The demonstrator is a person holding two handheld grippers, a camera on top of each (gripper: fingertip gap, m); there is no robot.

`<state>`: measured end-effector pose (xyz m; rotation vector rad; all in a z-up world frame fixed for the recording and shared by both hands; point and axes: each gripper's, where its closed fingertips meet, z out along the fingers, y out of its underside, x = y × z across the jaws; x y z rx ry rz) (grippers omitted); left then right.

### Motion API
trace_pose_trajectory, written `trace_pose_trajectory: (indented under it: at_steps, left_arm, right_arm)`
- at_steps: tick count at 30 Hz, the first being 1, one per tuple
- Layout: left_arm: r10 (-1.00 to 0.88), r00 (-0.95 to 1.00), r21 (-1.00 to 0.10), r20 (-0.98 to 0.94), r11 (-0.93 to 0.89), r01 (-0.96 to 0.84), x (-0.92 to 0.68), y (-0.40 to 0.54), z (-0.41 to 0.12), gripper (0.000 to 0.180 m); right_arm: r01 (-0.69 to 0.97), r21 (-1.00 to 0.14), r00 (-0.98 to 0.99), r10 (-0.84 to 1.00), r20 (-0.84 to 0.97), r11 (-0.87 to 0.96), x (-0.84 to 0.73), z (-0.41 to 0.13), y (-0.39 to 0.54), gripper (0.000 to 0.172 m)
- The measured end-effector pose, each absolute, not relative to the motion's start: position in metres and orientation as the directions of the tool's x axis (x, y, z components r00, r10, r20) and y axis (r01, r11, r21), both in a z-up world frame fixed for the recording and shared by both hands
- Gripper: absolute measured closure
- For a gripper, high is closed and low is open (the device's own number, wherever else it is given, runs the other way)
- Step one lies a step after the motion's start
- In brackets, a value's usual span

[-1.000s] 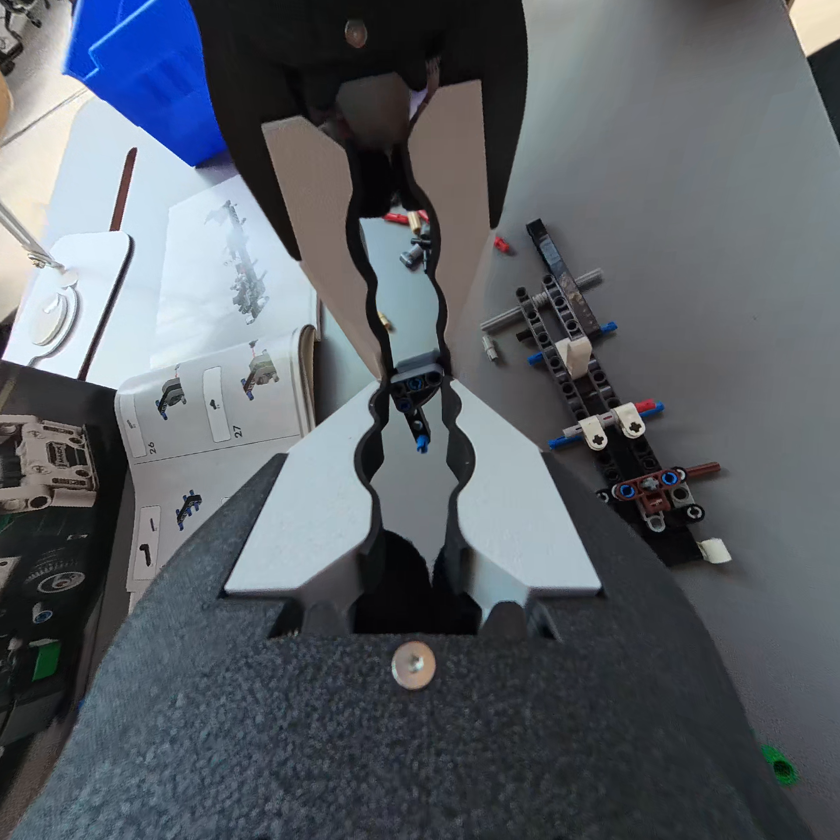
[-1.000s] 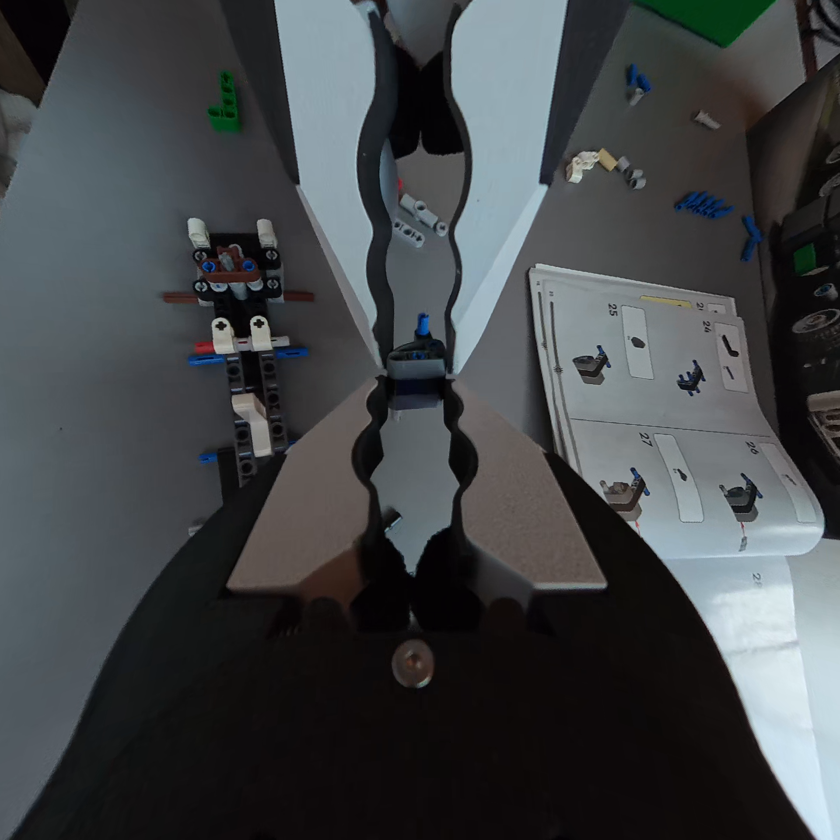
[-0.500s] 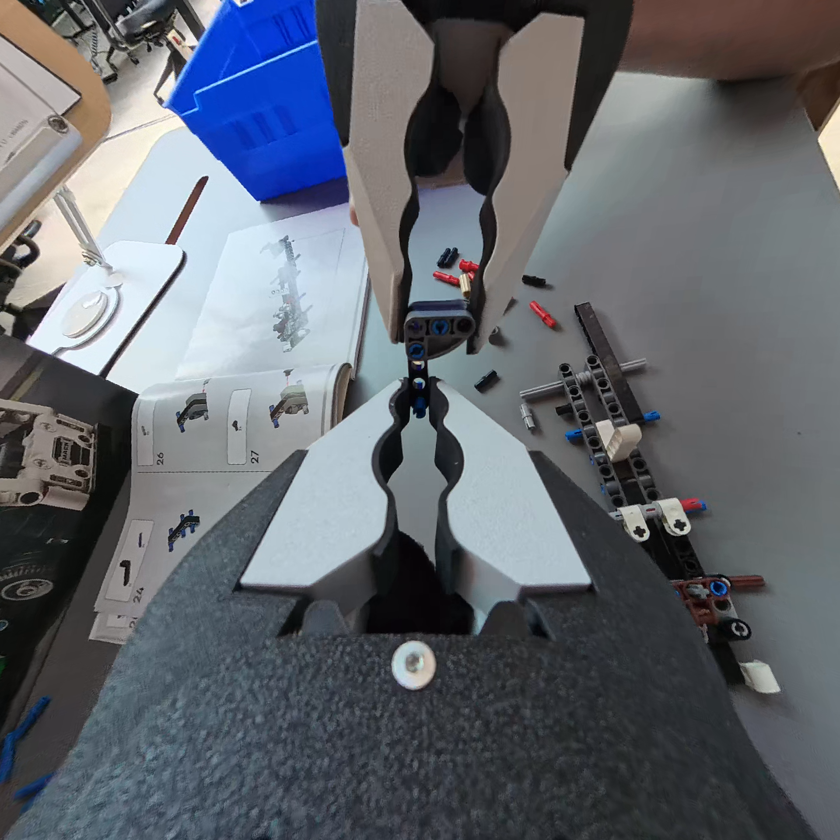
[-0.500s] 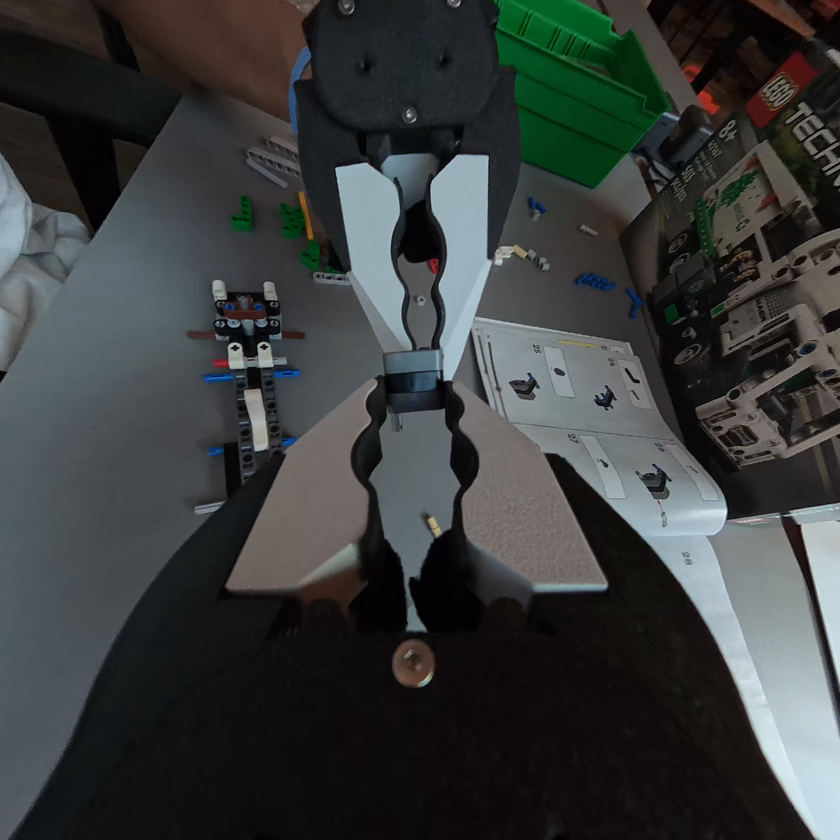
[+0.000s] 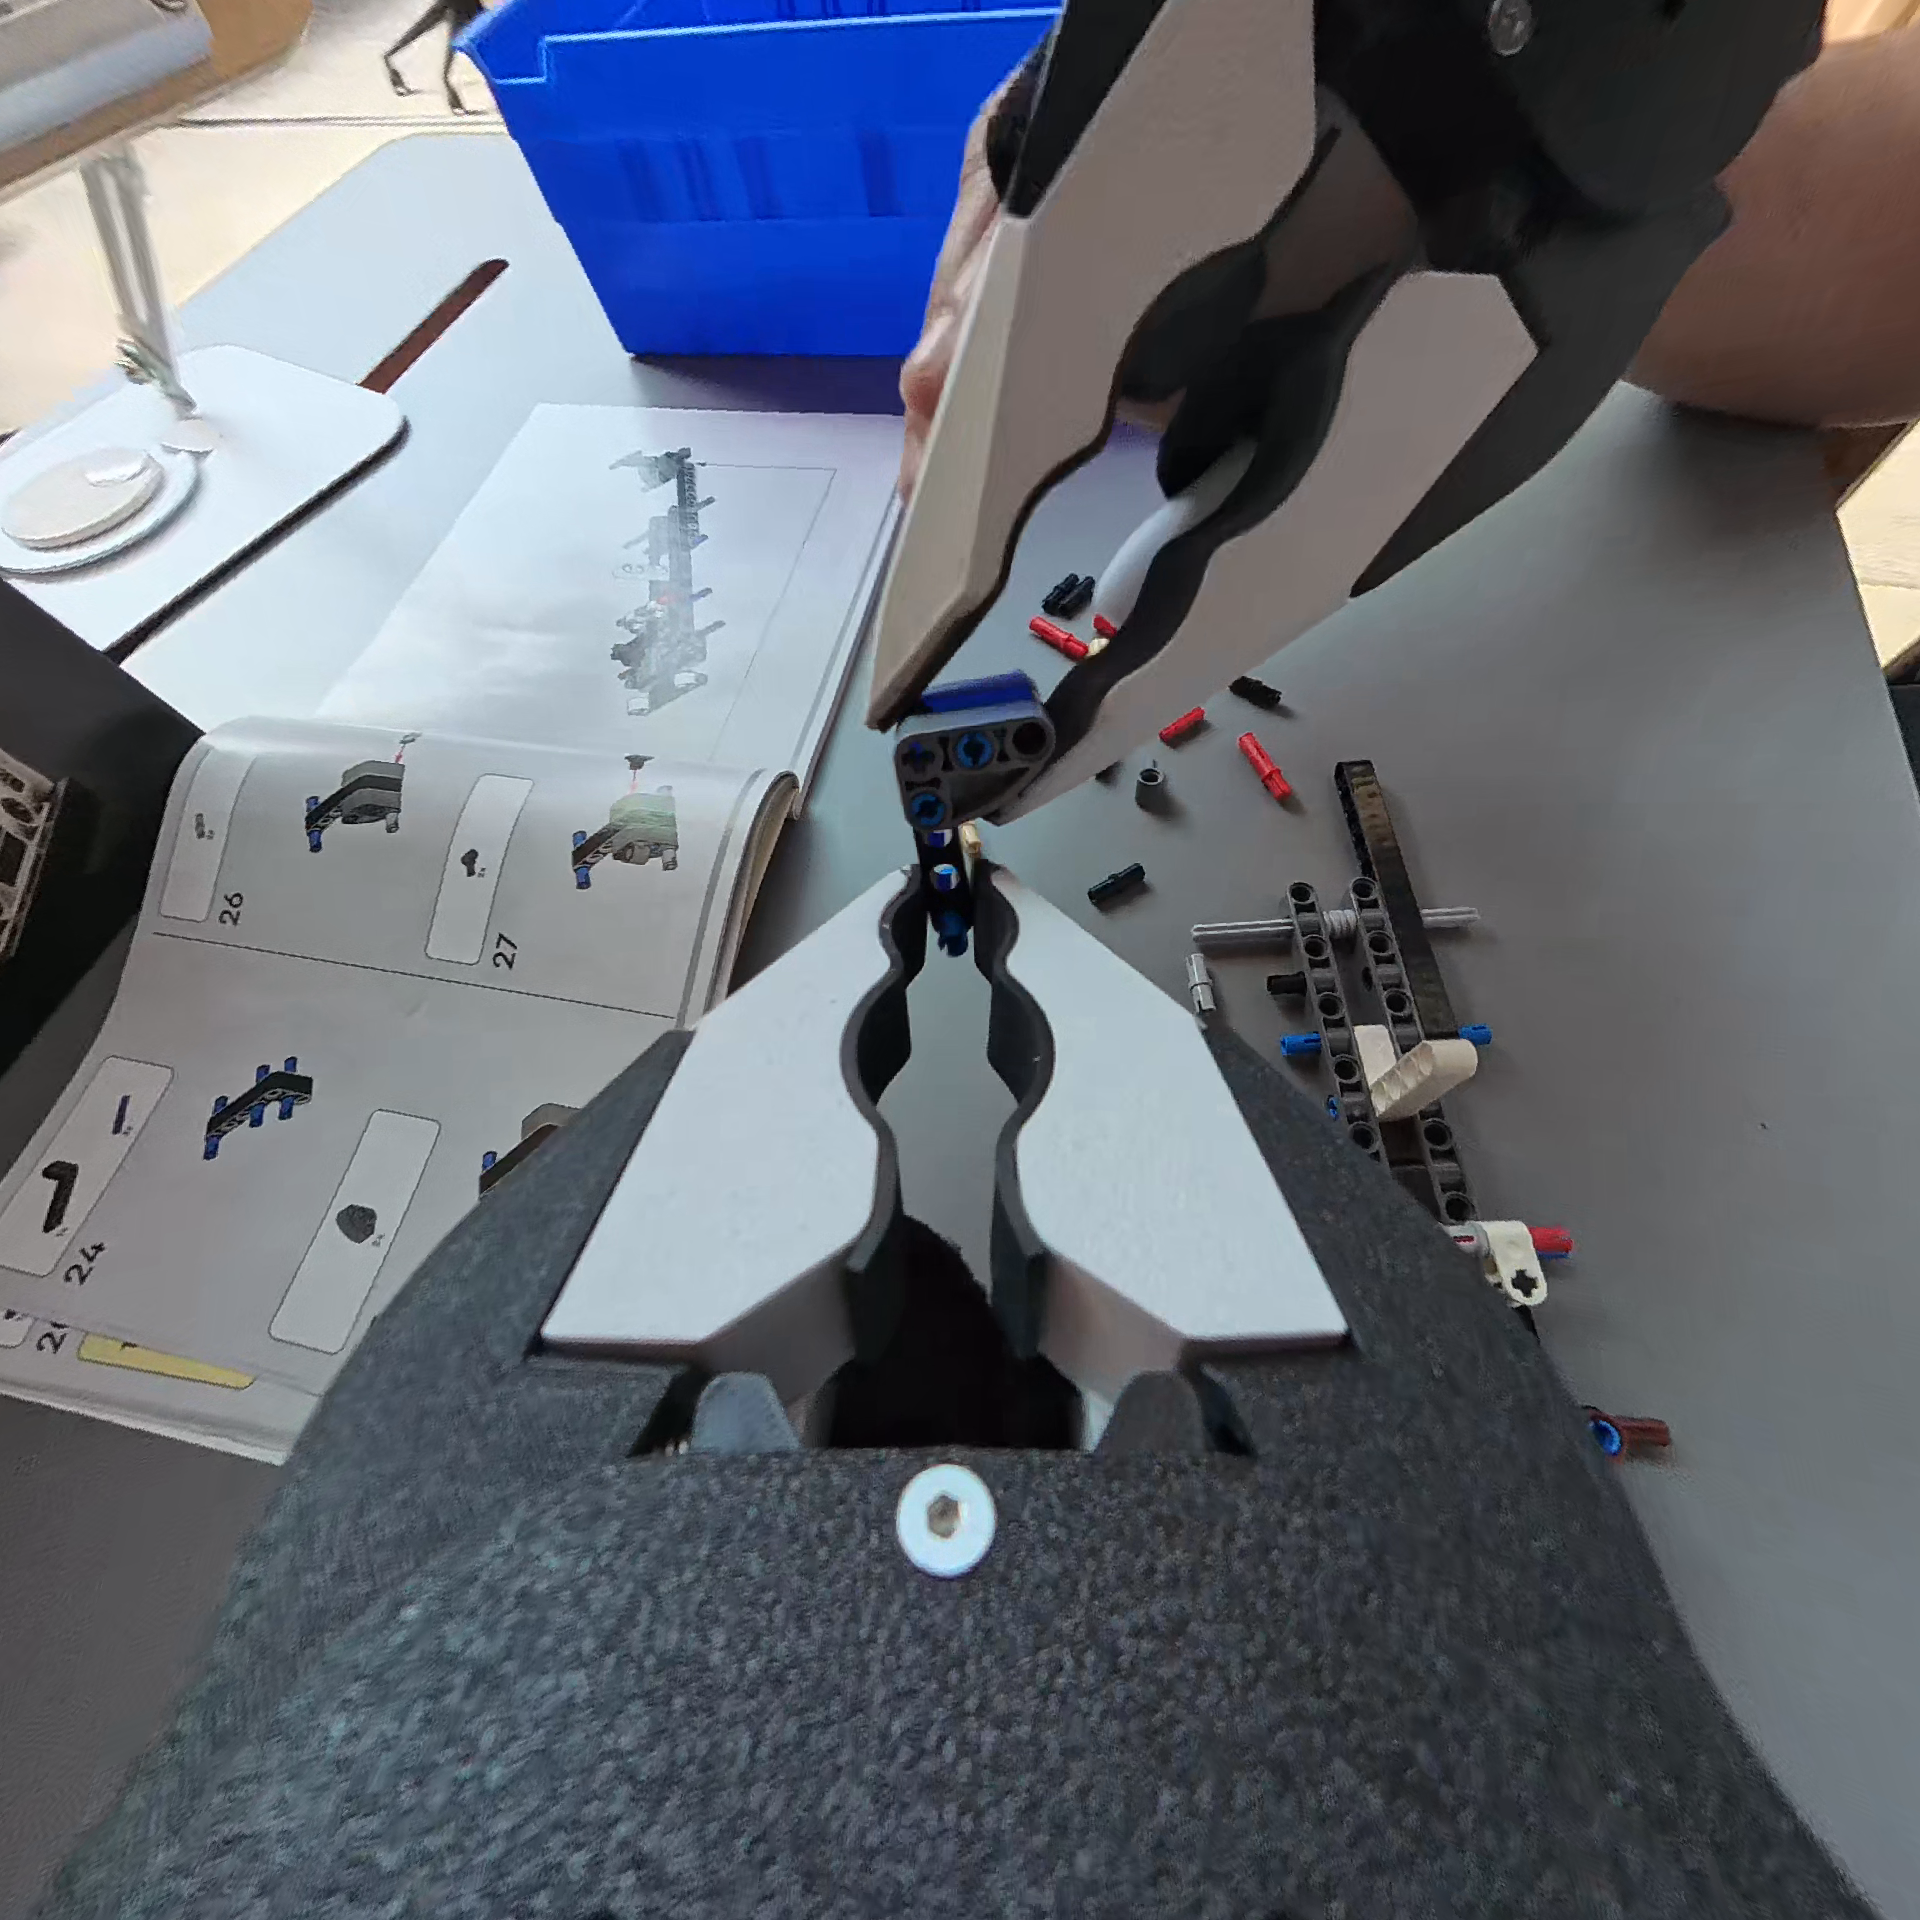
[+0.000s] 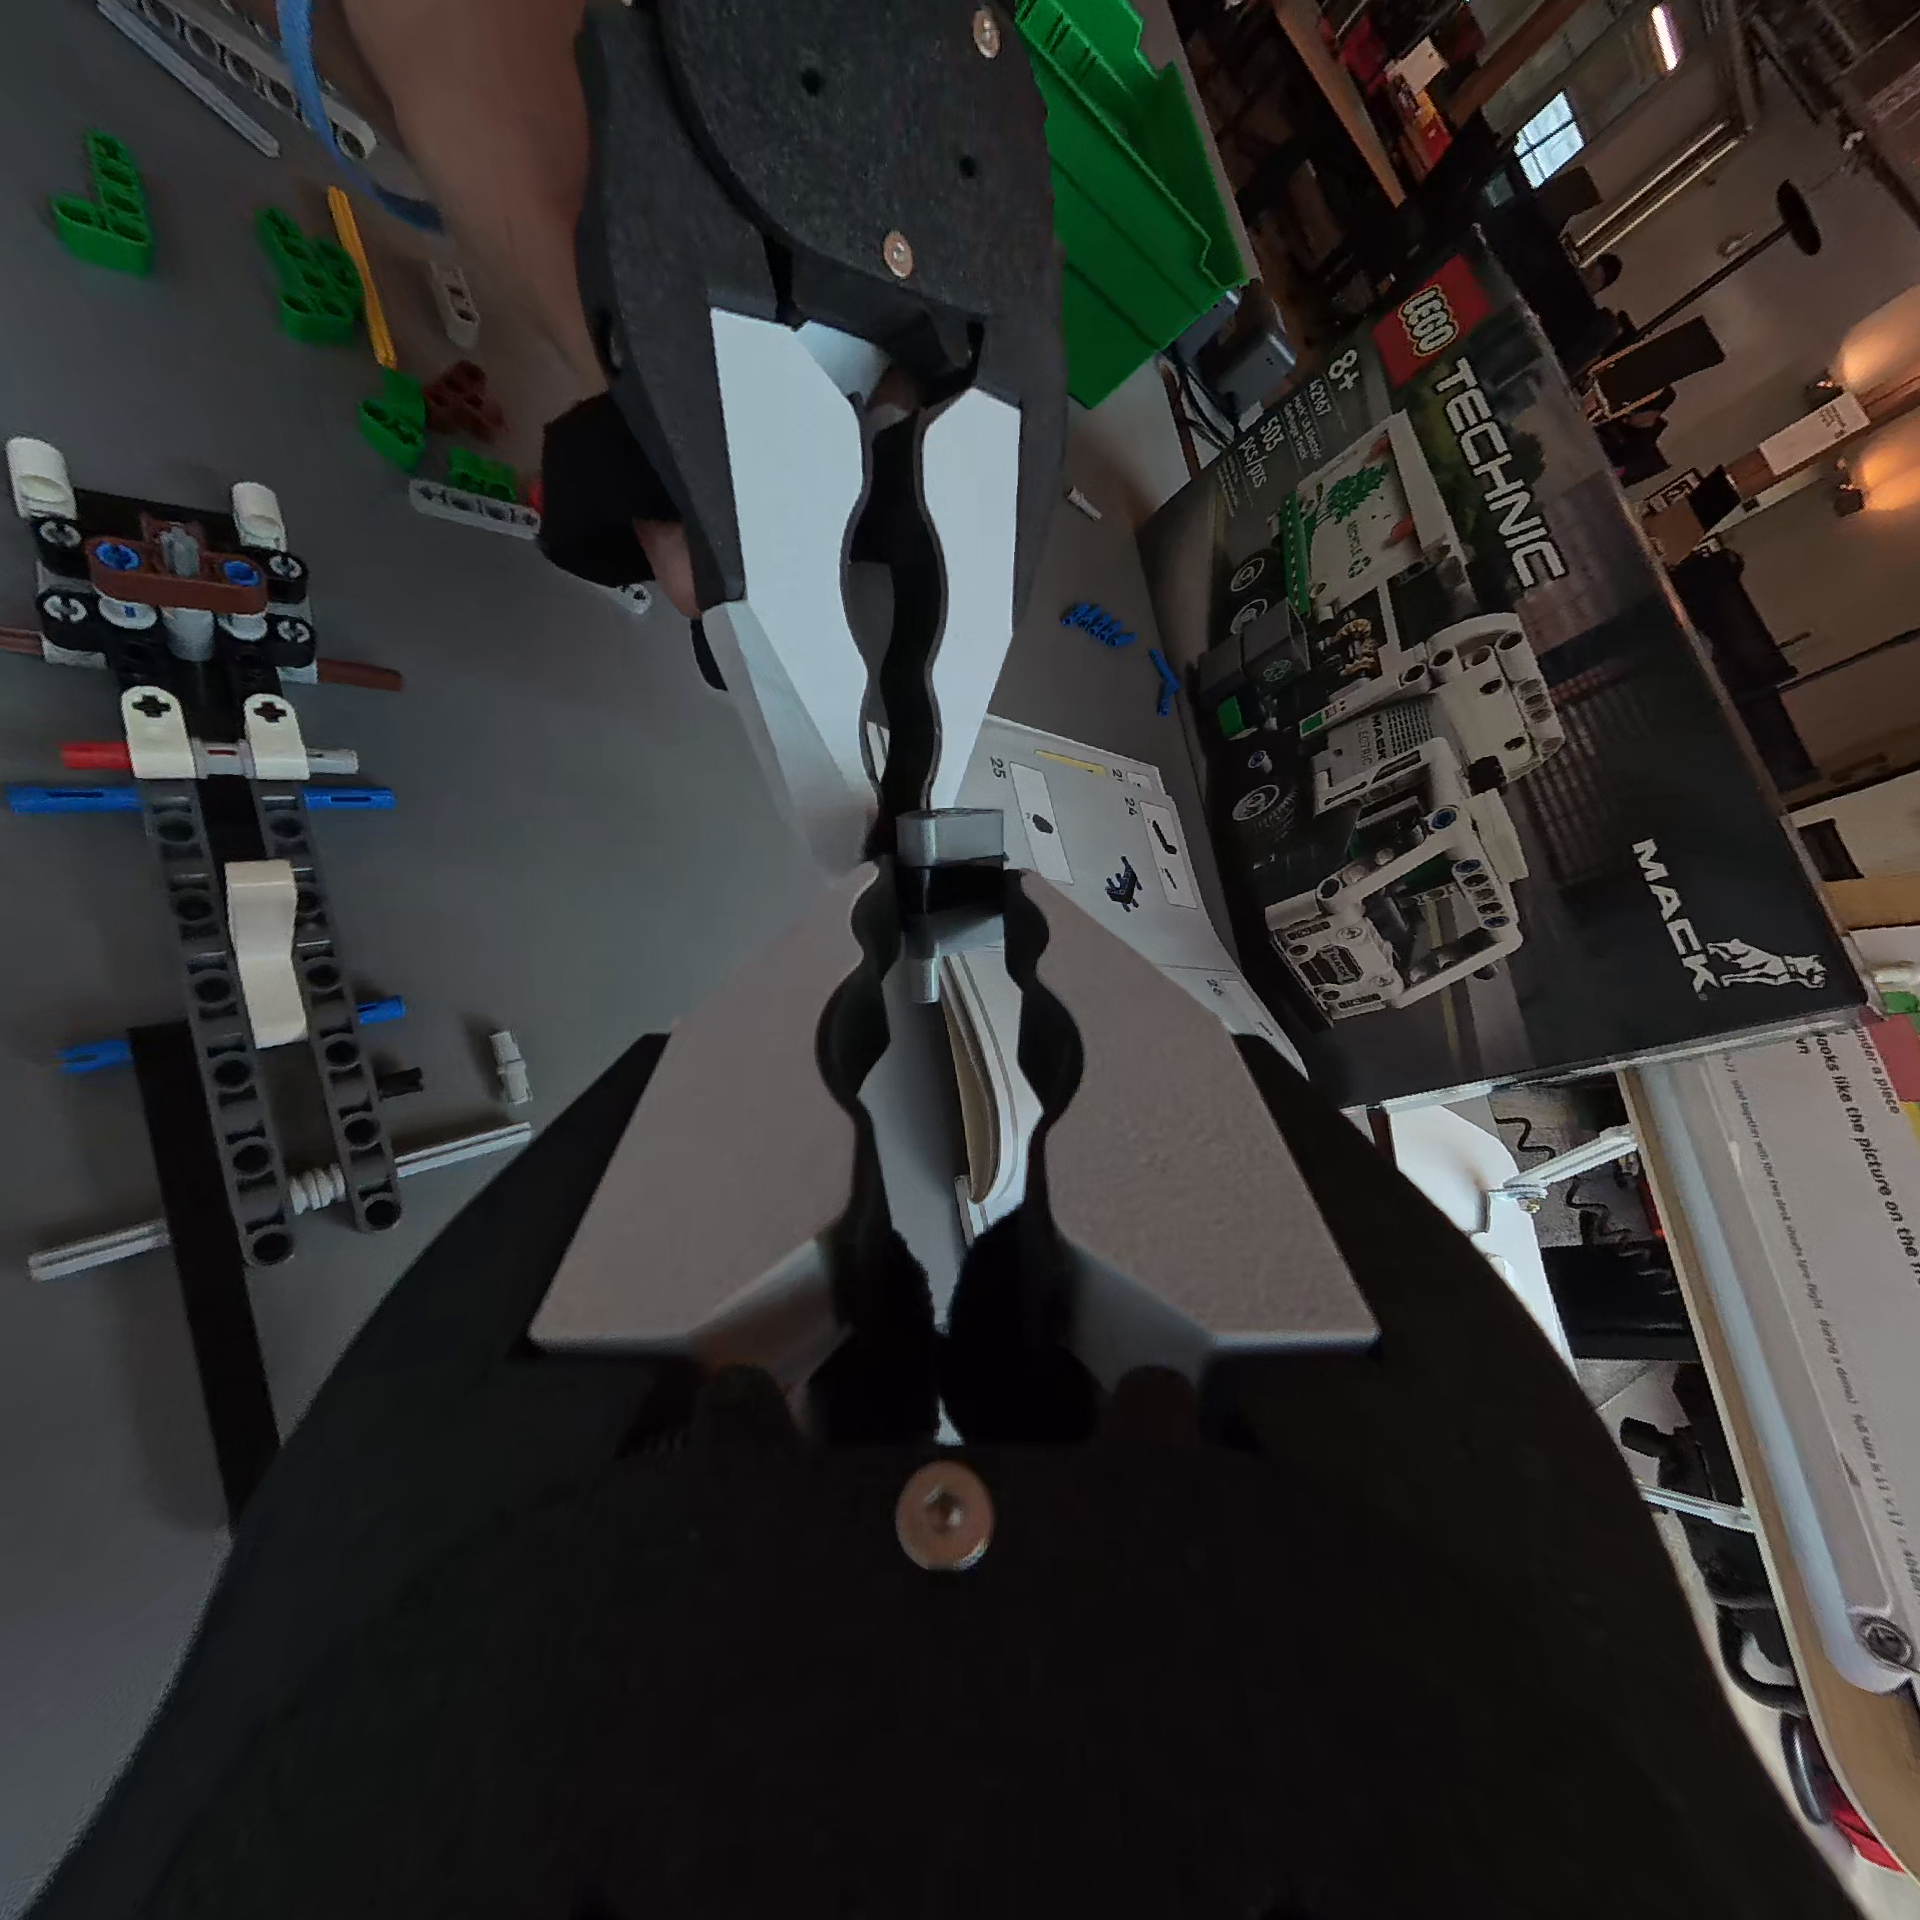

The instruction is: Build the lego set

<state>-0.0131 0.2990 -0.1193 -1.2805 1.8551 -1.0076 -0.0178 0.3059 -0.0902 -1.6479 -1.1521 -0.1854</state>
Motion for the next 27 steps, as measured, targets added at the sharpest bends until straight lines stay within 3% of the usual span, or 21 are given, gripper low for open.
trace_pose_trajectory:
  at_steps: [1, 5, 8, 10, 13, 23, 27]
  left_arm:
    - [-0.945, -0.314, -0.864, -0.088, 0.230, -0.448, -0.014, 0.297, -0.121, 0.174]
    - [-0.919, -0.367, -0.809, -0.148, 0.325, -0.490, -0.023, 0.292, -0.134, 0.159]
    - [-0.880, -0.465, -0.771, -0.102, 0.365, -0.522, -0.030, 0.272, -0.151, 0.152]
    - [-0.851, -0.526, -0.758, -0.005, 0.346, -0.553, -0.033, 0.254, -0.159, 0.152]
    - [-0.828, -0.557, -0.717, 0.066, 0.348, -0.604, -0.032, 0.245, -0.169, 0.158]
    - [-0.811, -0.583, -0.678, -0.055, 0.459, -0.574, -0.032, 0.245, -0.185, 0.177]
    - [-0.807, -0.584, -0.696, -0.085, 0.468, -0.545, -0.029, 0.242, -0.185, 0.177]
  right_arm:
    - [0.763, -0.646, 0.508, 0.592, 0.625, 0.027, -0.016, -0.092, 0.305, 0.154]
    - [0.818, -0.574, 0.486, 0.562, 0.669, -0.023, 0.016, -0.094, 0.304, 0.155]
    - [0.753, -0.658, 0.546, 0.573, 0.611, -0.016, 0.030, -0.090, 0.291, 0.155]
    - [0.785, -0.619, 0.510, 0.569, 0.645, -0.001, 0.033, -0.095, 0.288, 0.155]
    - [0.851, -0.526, 0.440, 0.546, 0.712, 0.000, 0.038, -0.105, 0.290, 0.155]
    - [0.833, -0.554, 0.475, 0.512, 0.716, 0.002, 0.043, -0.103, 0.296, 0.155]
    - [0.858, -0.514, 0.456, 0.486, 0.746, -0.015, 0.044, -0.110, 0.302, 0.155]
